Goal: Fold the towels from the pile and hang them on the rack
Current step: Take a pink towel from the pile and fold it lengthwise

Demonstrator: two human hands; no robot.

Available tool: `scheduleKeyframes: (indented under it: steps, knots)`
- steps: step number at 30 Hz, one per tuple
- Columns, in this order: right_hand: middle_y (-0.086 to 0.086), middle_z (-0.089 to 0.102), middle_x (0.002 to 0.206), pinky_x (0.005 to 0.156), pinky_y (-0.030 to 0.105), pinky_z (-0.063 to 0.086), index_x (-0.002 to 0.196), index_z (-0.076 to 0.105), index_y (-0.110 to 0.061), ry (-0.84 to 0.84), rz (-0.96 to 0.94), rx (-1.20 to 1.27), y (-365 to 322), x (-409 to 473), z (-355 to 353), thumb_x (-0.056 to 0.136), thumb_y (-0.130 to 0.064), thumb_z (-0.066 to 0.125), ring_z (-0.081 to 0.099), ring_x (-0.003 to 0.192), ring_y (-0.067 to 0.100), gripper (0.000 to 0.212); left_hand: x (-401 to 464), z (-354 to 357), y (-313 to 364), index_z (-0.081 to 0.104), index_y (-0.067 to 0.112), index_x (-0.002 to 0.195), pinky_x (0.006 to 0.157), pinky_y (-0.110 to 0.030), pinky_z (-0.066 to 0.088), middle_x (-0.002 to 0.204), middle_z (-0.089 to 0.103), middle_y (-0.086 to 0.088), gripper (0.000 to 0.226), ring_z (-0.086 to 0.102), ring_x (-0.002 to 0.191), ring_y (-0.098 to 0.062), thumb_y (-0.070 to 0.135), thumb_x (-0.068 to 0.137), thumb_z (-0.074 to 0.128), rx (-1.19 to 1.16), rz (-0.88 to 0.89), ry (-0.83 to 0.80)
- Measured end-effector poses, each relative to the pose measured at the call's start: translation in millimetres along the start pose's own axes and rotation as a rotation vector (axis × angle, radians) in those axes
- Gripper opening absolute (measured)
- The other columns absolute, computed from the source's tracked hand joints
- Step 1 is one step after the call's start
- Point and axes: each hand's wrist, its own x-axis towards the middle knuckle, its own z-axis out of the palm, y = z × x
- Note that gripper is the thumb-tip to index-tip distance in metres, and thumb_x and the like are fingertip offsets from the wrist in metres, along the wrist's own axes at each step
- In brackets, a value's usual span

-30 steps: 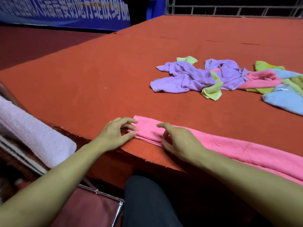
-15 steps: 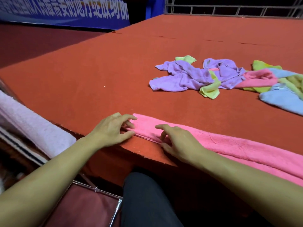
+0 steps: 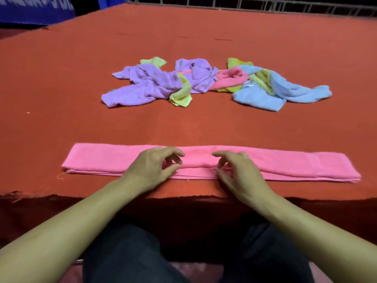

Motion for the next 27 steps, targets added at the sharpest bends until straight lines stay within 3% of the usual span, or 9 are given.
scheduleKeyframes:
  steps: [4, 7, 14, 18, 20, 24, 27]
  knots:
    - [-0.018, 0.061, 0.095, 0.079, 0.030, 0.041, 0.125, 0.060, -0.026, -0.006, 0.077, -0.035, 30, -3, -17, 0.083, -0.012, 0.070, 0.046, 0.089, 0.013, 0.045, 19, 17, 15, 0.068, 0.026, 0.108, 0.078, -0.013, 0.042, 0.089, 0.068, 0.021, 0.032, 0.060, 0.081, 0.000, 0.024, 0.079, 0.080, 0.030, 0.002, -0.055]
    - [-0.011, 0.066, 0.099, 0.084, 0.037, 0.047, 0.127, 0.059, -0.024, -0.036, 0.088, -0.054, 43, -4, -21, 0.087, -0.017, 0.068, 0.051, 0.093, 0.018, 0.042, 26, 24, 15, 0.068, 0.025, 0.109, 0.077, -0.011, 0.036, 0.092, 0.069, 0.016, 0.033, 0.057, 0.083, -0.002, 0.024, 0.079, 0.080, 0.095, 0.018, -0.076]
    - [-0.007, 0.069, 0.097, 0.081, 0.039, 0.046, 0.125, 0.061, -0.023, -0.013, 0.070, -0.111, 49, 2, -30, 0.091, -0.019, 0.064, 0.058, 0.091, 0.025, 0.034, 33, 24, 17, 0.066, 0.020, 0.114, 0.081, -0.020, 0.044, 0.094, 0.071, 0.008, 0.028, 0.064, 0.086, -0.011, 0.021, 0.087, 0.073, 0.138, 0.049, -0.075]
    - [-0.010, 0.068, 0.093, 0.072, 0.028, 0.036, 0.125, 0.061, -0.023, 0.032, -0.001, -0.063, 47, -3, -45, 0.090, -0.016, 0.068, 0.057, 0.085, 0.013, 0.037, 30, 13, 22, 0.065, 0.022, 0.116, 0.078, -0.003, 0.037, 0.093, 0.067, 0.018, 0.028, 0.057, 0.084, 0.003, 0.020, 0.089, 0.070, 0.080, 0.078, -0.058]
    - [-0.011, 0.068, 0.092, 0.069, 0.019, 0.029, 0.126, 0.060, -0.023, 0.011, -0.031, -0.053, 46, -11, -49, 0.089, -0.015, 0.069, 0.054, 0.087, 0.011, 0.039, 23, 11, 23, 0.065, 0.023, 0.117, 0.080, -0.003, 0.036, 0.096, 0.067, 0.018, 0.029, 0.057, 0.088, 0.003, 0.022, 0.089, 0.070, 0.091, 0.086, -0.119]
    - [-0.015, 0.066, 0.097, 0.080, 0.035, 0.045, 0.130, 0.056, -0.029, -0.129, -0.032, -0.115, 49, -24, -41, 0.090, -0.030, 0.067, 0.059, 0.086, 0.012, 0.041, 12, 19, 20, 0.066, 0.023, 0.116, 0.084, -0.010, 0.035, 0.104, 0.069, 0.009, 0.030, 0.057, 0.092, -0.004, 0.039, 0.090, 0.063, 0.182, 0.126, -0.171]
    - [-0.012, 0.066, 0.097, 0.080, 0.038, 0.047, 0.125, 0.059, -0.026, -0.016, -0.022, -0.082, 46, -12, -41, 0.092, -0.030, 0.061, 0.056, 0.084, 0.015, 0.033, 22, 19, 25, 0.067, 0.022, 0.111, 0.082, -0.018, 0.039, 0.103, 0.067, 0.010, 0.036, 0.055, 0.090, -0.005, 0.044, 0.092, 0.045, 0.121, 0.065, -0.058]
